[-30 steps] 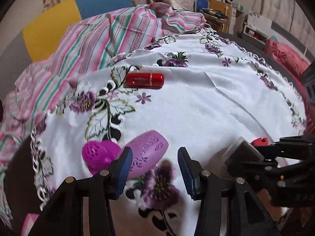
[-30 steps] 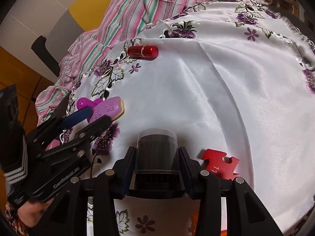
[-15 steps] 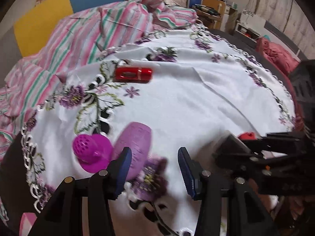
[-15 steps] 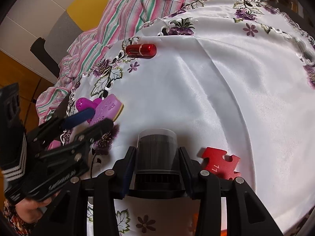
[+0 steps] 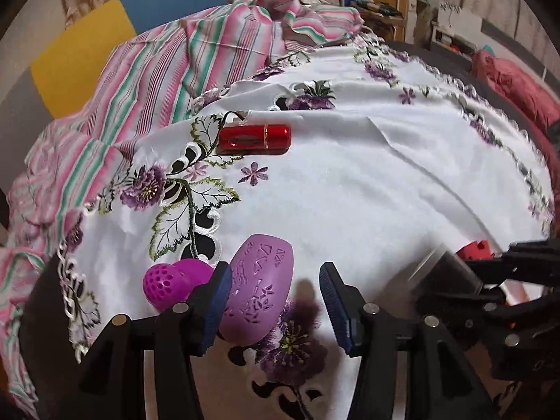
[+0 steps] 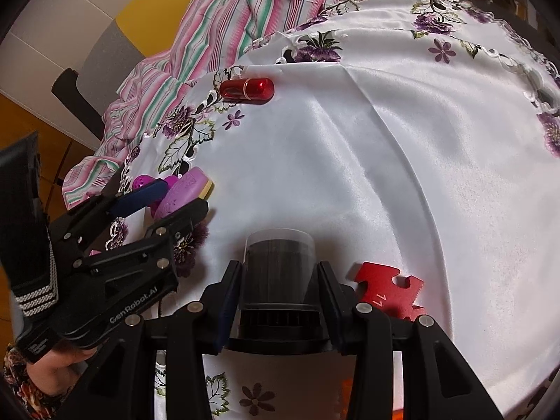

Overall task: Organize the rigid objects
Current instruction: 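Grasp the lavender oval soap with the left gripper while the right gripper holds the black cup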

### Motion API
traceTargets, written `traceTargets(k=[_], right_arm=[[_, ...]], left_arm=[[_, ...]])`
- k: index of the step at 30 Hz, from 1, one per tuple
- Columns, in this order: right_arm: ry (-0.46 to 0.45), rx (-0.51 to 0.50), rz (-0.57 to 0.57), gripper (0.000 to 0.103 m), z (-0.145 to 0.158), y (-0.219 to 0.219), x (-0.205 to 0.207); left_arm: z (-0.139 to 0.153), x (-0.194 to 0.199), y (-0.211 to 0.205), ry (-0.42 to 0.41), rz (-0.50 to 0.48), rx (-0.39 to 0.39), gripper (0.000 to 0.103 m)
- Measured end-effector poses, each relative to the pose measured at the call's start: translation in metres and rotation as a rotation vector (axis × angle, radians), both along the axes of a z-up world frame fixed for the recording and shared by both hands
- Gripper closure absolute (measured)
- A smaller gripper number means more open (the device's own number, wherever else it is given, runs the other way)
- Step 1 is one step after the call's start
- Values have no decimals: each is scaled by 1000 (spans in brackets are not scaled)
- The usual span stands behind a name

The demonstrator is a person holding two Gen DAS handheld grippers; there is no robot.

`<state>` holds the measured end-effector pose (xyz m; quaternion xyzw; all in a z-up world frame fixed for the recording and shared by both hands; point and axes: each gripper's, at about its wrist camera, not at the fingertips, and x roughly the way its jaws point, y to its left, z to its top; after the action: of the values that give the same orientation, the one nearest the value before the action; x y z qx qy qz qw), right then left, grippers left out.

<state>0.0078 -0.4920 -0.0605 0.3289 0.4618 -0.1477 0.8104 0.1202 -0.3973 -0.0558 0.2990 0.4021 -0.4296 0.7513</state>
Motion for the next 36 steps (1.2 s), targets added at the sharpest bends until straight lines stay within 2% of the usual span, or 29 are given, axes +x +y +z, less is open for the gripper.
traceTargets(k=[9,12,15,21,27,36], right_arm=[[4,-6,8,59,0,2,2],[5,-10,10,59,0,2,2],[5,-11,10,59,0,2,2],[6,-15,8,59,-1,2,3],[8,-20,10,59,-1,2,3],[8,-25,6,59,0,1,2]], left_arm=[[-2,-3,2,51,-12,17,50],[0,0,1,27,14,12,50],[-3,1,-2,60,11,13,50],[-12,-9,-5,23,-10,46,59],[-13,-16,0,7,0,28,62],[-7,-18,16,58,66,-40,67]])
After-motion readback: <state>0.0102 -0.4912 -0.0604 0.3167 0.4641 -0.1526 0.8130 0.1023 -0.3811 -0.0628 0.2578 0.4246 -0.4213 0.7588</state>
